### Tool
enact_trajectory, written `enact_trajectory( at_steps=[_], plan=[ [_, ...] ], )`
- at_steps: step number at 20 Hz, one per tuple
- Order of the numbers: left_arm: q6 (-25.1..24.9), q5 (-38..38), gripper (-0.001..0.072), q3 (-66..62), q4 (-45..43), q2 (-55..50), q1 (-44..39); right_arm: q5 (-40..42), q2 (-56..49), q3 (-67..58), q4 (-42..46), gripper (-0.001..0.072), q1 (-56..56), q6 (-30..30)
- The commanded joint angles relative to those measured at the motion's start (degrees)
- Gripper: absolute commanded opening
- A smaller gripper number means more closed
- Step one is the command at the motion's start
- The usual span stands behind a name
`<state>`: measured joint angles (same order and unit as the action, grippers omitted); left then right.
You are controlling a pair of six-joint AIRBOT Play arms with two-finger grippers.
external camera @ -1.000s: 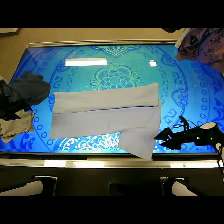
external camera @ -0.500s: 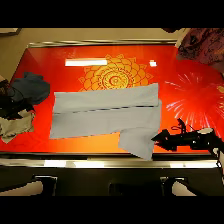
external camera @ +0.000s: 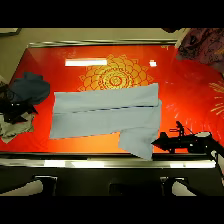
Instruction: Fold the clothes and pants, and hang the long-sleeved shirts on hangers.
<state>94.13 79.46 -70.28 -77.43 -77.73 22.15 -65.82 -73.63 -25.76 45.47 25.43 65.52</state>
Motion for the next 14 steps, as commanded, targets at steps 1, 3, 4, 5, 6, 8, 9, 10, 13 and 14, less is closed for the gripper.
enact_trajectory(
  at_steps=[1, 3, 4, 5, 6, 8, 9, 10, 13, 14],
  plan=[
    [-9.03, -3.82, 0.071, 12.31, 12.0, 5.68, 6.1, 2.08, 0.0, 0.13, -0.52, 0.0031, -0.04, -0.66],
    [-12.85, -5.35, 0.0709, 21.81, 15.1, 10.1, 9.88, 2.1, 0.0, 0.13, -0.5, 0.0031, -0.04, -0.63],
    [-14.73, -6.05, 0.0709, 25.81, 16.87, 11.67, 11.54, 1.88, 0.0, 0.13, -0.5, 0.0031, -0.04, -0.63],
    [-16.72, -6.51, 0.0709, 28.74, 18.86, 12.52, 12.72, 1.66, 0.0, 0.13, -0.5, 0.0031, -0.04, -0.61],
    [-18.27, -6.69, 0.071, 30.95, 20.55, 12.74, 13.49, 1.38, 0.0, 0.13, -0.52, 0.0031, -0.04, -0.61],
    [-20.0, -7.85, 0.0709, 33.9, 21.84, 12.66, 13.84, 0.87, 0.0, 0.13, -0.74, 0.0031, -0.04, -0.63],
    [-20.74, -8.68, 0.0709, 34.69, 22.29, 12.61, 13.81, 0.74, 0.0, 0.13, -0.92, 0.0031, -0.04, -0.66],
    [-21.46, -9.38, 0.0709, 35.04, 22.69, 12.33, 13.81, 0.52, 0.0, 0.11, -0.94, 0.0031, -0.04, -0.66],
    [-22.56, -10.75, 0.0709, 35.06, 23.91, 10.86, 13.81, -0.24, 0.0, 0.11, -0.92, 0.0031, -0.04, -1.29],
    [-23.34, -11.06, 0.0705, 35.06, 24.35, 10.29, 13.81, -0.26, 0.0, 0.13, -0.96, 0.0031, -0.04, -1.29]
  ],
)
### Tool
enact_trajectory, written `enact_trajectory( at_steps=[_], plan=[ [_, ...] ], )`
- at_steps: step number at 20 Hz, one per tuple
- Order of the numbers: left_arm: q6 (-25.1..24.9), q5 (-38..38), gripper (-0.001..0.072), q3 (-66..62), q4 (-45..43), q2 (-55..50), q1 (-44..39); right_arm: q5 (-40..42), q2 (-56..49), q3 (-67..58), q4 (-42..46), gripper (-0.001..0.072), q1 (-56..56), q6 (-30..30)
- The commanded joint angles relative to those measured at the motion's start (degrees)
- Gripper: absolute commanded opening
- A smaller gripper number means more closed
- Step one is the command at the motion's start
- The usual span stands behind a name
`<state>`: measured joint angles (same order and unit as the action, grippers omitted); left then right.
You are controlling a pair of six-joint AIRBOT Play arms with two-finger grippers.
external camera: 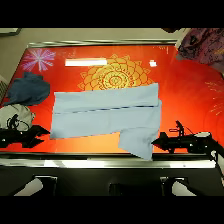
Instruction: Fold the clothes and pants, and hang the long-sleeved shirts on hangers.
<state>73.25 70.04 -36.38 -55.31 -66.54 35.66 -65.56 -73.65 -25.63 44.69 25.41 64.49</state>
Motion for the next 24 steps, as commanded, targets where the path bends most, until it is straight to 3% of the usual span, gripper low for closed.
enact_trajectory(
  at_steps=[1, 13, 14, 18, 20, 21, 24],
  plan=[
    [-2.82, -2.05, 0.0705, 1.16, 2.64, -1.46, 0.28, -0.5, 0.02, -0.02, -0.17, 0.0031, -0.02, -0.26],
    [-4.28, -6.49, 0.0691, 1.14, 4.59, -6.08, -3.08, -2.99, 0.04, -0.02, -0.09, 0.003, -0.02, -0.9],
    [-4.28, -6.54, 0.0596, 1.14, 4.63, -6.49, -3.69, -3.1, 0.04, -0.02, -0.09, 0.003, -0.02, -0.9],
    [-4.28, -6.64, 0.0568, 1.14, 4.59, -7.89, -5.2, -3.13, 0.63, -0.02, -0.09, 0.003, -0.02, -0.9],
    [-5.11, -6.51, 0.01, 1.14, 4.85, -8.09, -5.44, -3.06, 1.7, 0.0, -0.07, 0.003, -0.02, -1.2],
    [-5.38, -6.47, 0.0021, 1.11, 5.25, -8.04, -5.46, -3.3, 2.62, -0.02, 0.07, 0.003, -0.02, -1.27],
    [-5.33, -4.55, 0.0019, 0.48, 5.29, -7.02, -5.33, -4.39, 7.91, -0.02, 2.78, 0.0029, -0.02, -0.04]
  ],
)
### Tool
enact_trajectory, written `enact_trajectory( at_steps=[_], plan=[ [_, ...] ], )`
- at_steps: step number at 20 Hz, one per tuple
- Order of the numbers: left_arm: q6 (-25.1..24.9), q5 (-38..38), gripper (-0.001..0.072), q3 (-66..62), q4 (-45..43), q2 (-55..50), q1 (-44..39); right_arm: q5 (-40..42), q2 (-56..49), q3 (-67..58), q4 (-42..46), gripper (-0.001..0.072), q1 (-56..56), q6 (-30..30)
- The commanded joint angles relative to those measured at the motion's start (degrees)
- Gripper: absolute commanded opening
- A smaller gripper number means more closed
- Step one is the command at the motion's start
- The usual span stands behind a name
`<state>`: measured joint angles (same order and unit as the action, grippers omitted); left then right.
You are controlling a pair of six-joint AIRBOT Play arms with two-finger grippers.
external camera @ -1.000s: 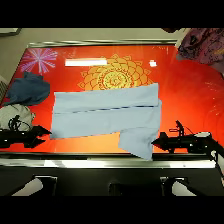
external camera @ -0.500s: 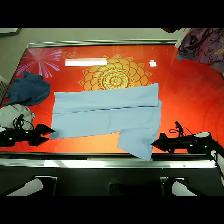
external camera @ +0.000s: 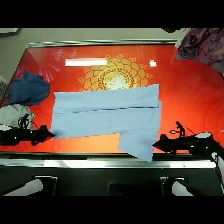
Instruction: Fold the clothes and pants, and hang the long-sleeved shirts on hangers.
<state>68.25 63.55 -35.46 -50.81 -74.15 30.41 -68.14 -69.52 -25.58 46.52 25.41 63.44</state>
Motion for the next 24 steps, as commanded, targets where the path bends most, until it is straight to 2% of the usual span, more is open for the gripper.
enact_trajectory(
  at_steps=[1, 4, 7, 9, 12, 14, 17, 24],
  plan=[
    [-0.26, 3.08, 0.0018, -0.79, 0.68, 1.75, -0.09, -2.38, 6.23, -0.07, 2.03, 0.0029, -0.02, 1.88],
    [2.45, 6.86, 0.0018, -0.79, -2.34, 8.11, -0.13, -5.77, 16.13, -0.07, 4.68, 0.0028, -0.02, 5.6],
    [9.9, 8.85, 0.0018, -0.74, -10.36, 17.29, -0.13, -9.2, 29.2, -0.07, 5.01, 0.0028, -0.02, 11.58],
    [12.74, 8.9, 0.0018, -0.76, -10.71, 22.38, -0.22, -11.47, 37.13, -0.07, 5.35, 0.0028, -0.02, 14.53],
    [13.46, 8.46, 0.0018, -1.01, -10.71, 25.53, -1.53, -11.41, 43.23, -0.31, 6.47, 0.0028, -0.02, 16.37],
    [13.49, 5.9, 0.0018, -1.57, -10.73, 25.33, -2.49, -9.64, 42.69, -0.94, 6.23, 0.0028, -0.02, 15.85],
    [14.53, 0.5, 0.0018, -3.5, -10.73, 24.06, -3.8, -5.07, 37.62, -3.56, 3.74, 0.0028, -0.02, 11.89],
    [14.49, -7.82, 0.0018, -10.51, -10.75, 12.46, -8.92, 3.43, 15.1, -15.39, -3.48, 0.0028, -0.24, 0.28]
  ],
)
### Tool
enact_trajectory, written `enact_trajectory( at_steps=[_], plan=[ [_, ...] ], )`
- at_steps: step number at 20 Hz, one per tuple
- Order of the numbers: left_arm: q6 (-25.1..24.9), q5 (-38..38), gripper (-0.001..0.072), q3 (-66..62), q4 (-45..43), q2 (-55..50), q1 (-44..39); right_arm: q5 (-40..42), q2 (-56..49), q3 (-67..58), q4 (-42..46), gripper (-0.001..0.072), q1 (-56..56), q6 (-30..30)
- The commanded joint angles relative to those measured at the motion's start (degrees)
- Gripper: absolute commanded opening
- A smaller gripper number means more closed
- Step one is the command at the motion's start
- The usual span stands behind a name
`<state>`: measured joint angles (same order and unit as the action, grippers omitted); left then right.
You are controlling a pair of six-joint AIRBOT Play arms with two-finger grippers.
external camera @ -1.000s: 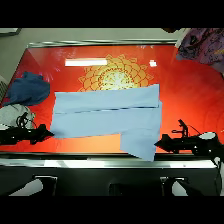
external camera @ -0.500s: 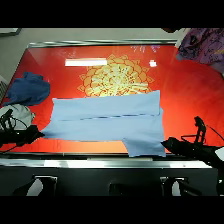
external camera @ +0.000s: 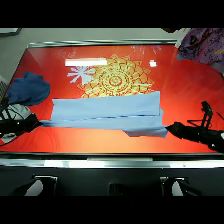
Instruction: Fold the clothes and pants, and hang the long-sleeved shirts on hangers.
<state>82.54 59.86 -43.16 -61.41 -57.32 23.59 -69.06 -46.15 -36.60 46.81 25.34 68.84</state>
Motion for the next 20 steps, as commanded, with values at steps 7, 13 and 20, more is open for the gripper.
enact_trajectory(
  at_steps=[7, 13, 20],
  plan=[
    [-0.09, -8.0, 0.0018, -13.2, -0.39, -18.88, -6.03, 16.11, -28.76, -18.91, 2.69, 0.0028, -12.44, -2.08],
    [0.04, -8.5, 0.0018, -22.18, -0.59, -28.3, -6.91, 16.98, -39.52, -33.09, 9.81, 0.0028, -15.61, 3.45],
    [-0.04, -8.46, 0.0018, -27.39, -0.61, -34.75, -7.67, 17.07, -45.09, -38.62, 11.78, 0.0028, -16.39, 5.07]
  ],
)
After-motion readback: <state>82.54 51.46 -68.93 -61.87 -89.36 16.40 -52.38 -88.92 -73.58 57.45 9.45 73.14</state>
